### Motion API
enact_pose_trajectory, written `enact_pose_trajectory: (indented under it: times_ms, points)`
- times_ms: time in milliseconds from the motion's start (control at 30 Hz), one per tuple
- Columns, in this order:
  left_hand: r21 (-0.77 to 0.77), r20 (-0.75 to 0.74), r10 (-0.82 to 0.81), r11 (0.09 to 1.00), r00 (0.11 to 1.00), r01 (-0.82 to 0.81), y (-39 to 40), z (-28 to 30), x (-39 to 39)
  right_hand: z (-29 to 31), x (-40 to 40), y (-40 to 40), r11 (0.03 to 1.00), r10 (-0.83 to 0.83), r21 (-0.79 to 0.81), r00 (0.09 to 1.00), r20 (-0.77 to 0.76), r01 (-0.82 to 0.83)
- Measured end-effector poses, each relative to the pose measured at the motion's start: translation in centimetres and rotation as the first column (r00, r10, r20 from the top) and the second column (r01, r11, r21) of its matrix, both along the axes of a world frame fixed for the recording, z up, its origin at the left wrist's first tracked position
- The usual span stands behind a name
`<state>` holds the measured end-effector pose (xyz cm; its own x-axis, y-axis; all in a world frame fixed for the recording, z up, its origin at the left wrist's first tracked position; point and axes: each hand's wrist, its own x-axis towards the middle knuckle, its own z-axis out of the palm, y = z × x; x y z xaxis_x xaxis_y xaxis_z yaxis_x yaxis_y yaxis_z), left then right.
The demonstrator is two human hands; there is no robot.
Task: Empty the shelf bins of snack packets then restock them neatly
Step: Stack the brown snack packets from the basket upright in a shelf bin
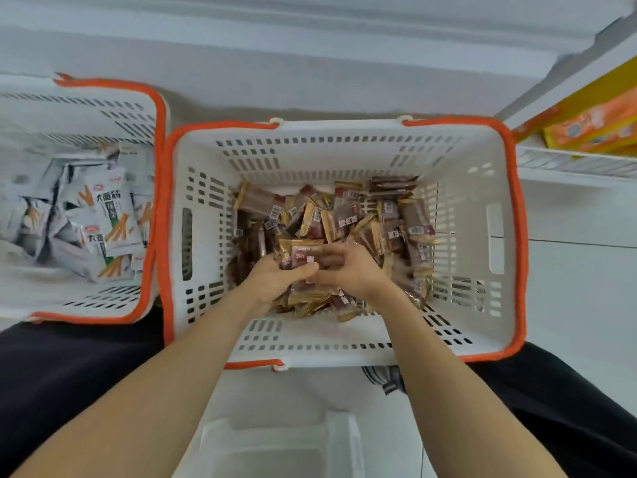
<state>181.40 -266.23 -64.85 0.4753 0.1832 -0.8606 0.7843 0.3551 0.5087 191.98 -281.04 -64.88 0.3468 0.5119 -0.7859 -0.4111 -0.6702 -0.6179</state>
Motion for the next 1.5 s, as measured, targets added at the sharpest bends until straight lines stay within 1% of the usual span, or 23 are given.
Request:
enact_pose_trajectory:
  times_ms: [33, 67, 133, 200, 300, 367, 533, 600, 633, 667, 700, 733, 767, 833, 933, 967, 1033, 1100, 1133, 1233, 1300, 1367, 1500]
  points:
    - [0.04, -0.031, 0.051, 0.998, 0.998, -0.05, 0.1, -0.1, -0.2, 0.3, -0.1, 0.0, 1.0, -0.023, 0.013, 0.999, -0.049, 0.024]
    - [0.056, -0.063, 0.084, 0.995, 0.995, -0.08, 0.4, -0.2, -0.4, 0.5, 0.0, -0.1, 1.0, -0.013, -0.005, 1.0, -0.026, 0.013]
    - [0.072, -0.117, 0.087, 0.994, 0.989, -0.079, 1.2, -0.4, -1.0, 0.2, 0.4, -0.3, 0.973, 0.199, -0.156, 0.954, 0.222, -0.167]
    - [0.072, -0.155, 0.062, 0.996, 0.986, -0.051, 1.9, -0.4, -1.3, 0.0, -0.2, 0.0, 0.889, 0.437, -0.31, 0.829, 0.35, -0.338]
    - [0.067, -0.181, 0.101, 0.994, 0.978, -0.09, 2.1, -0.5, -1.8, 0.0, -2.0, 1.2, 0.799, 0.583, -0.412, 0.732, 0.353, -0.437]
    - [0.087, -0.201, 0.161, 0.985, 0.966, -0.146, 2.0, -0.8, -2.2, 0.0, -2.5, 1.9, 0.788, 0.596, -0.434, 0.72, 0.355, -0.437]
    - [0.091, -0.229, 0.266, 0.964, 0.936, -0.251, 1.8, -0.7, -2.7, 0.7, -2.1, 2.1, 0.872, 0.412, -0.419, 0.839, 0.354, -0.251]
    - [0.092, -0.221, 0.279, 0.96, 0.935, -0.265, 1.9, -0.5, -2.9, 0.8, -1.2, 1.4, 0.928, 0.215, -0.363, 0.913, 0.347, -0.081]
    - [0.083, -0.204, 0.285, 0.958, 0.937, -0.273, 1.9, -0.4, -2.9, 1.2, -0.6, 1.2, 0.949, 0.072, -0.313, 0.944, 0.323, 0.035]
    - [0.068, -0.181, 0.292, 0.956, 0.939, -0.285, 1.9, -0.2, -2.9, 1.8, -0.1, 1.0, 0.954, -0.088, -0.257, 0.964, 0.251, 0.154]
    - [0.044, -0.15, 0.3, 0.954, 0.942, -0.296, 1.8, 0.3, -2.7, 2.3, 0.3, 1.1, 0.946, -0.237, -0.2, 0.964, 0.116, 0.257]
    - [0.003, -0.121, 0.31, 0.95, 0.943, -0.312, 1.7, 0.8, -2.4, 3.0, 0.4, 1.2, 0.933, -0.337, -0.148, 0.94, -0.045, 0.328]
    - [-0.057, -0.084, 0.327, 0.941, 0.941, -0.332, 1.5, 1.5, -2.1, 3.6, 0.5, 1.3, 0.931, -0.363, -0.1, 0.917, -0.166, 0.351]
    - [-0.164, -0.014, 0.344, 0.925, 0.939, -0.342, 1.4, 2.6, -1.6, 4.3, 0.1, 1.5, 0.953, -0.298, -0.025, 0.926, -0.233, 0.301]
    - [-0.189, 0.048, 0.312, 0.936, 0.949, -0.298, 1.5, 3.8, -1.4, 4.2, -0.6, 1.4, 0.973, -0.225, 0.018, 0.961, -0.161, 0.231]
    - [-0.178, 0.053, 0.3, 0.942, 0.953, -0.286, 1.6, 3.9, -1.5, 4.0, -0.7, 1.3, 0.987, -0.157, 0.031, 0.983, -0.097, 0.161]
    - [-0.137, 0.049, 0.27, 0.955, 0.962, -0.261, 1.8, 4.1, -1.8, 3.8, -0.8, 1.5, 0.996, 0.083, 0.023, 0.995, 0.06, -0.085]
    - [-0.106, 0.022, 0.243, 0.965, 0.97, -0.239, 2.1, 4.0, -2.3, 3.5, -0.5, 1.4, 0.958, 0.285, -0.013, 0.949, 0.133, -0.286]
    - [-0.086, -0.002, 0.236, 0.968, 0.972, -0.235, 2.1, 4.1, -2.5, 3.4, -0.2, 1.3, 0.944, 0.33, -0.047, 0.934, 0.139, -0.326]
    - [0.01, -0.1, 0.232, 0.973, 0.968, -0.232, 2.5, 3.5, -3.3, 2.5, 1.2, -0.1, 0.877, 0.447, -0.307, 0.862, 0.238, -0.37]
    - [0.033, -0.127, 0.25, 0.968, 0.96, -0.248, 2.5, 3.2, -3.7, 1.6, 0.8, -1.4, 0.796, 0.533, -0.449, 0.822, 0.2, -0.407]
    - [0.043, -0.155, 0.253, 0.967, 0.955, -0.25, 2.5, 2.5, -4.1, 0.7, -0.8, -2.1, 0.775, 0.544, -0.494, 0.814, 0.202, -0.395]
    - [0.042, -0.169, 0.256, 0.967, 0.952, -0.252, 2.1, 1.8, -4.3, -0.3, -2.7, -1.9, 0.765, 0.585, -0.532, 0.738, 0.337, -0.364]
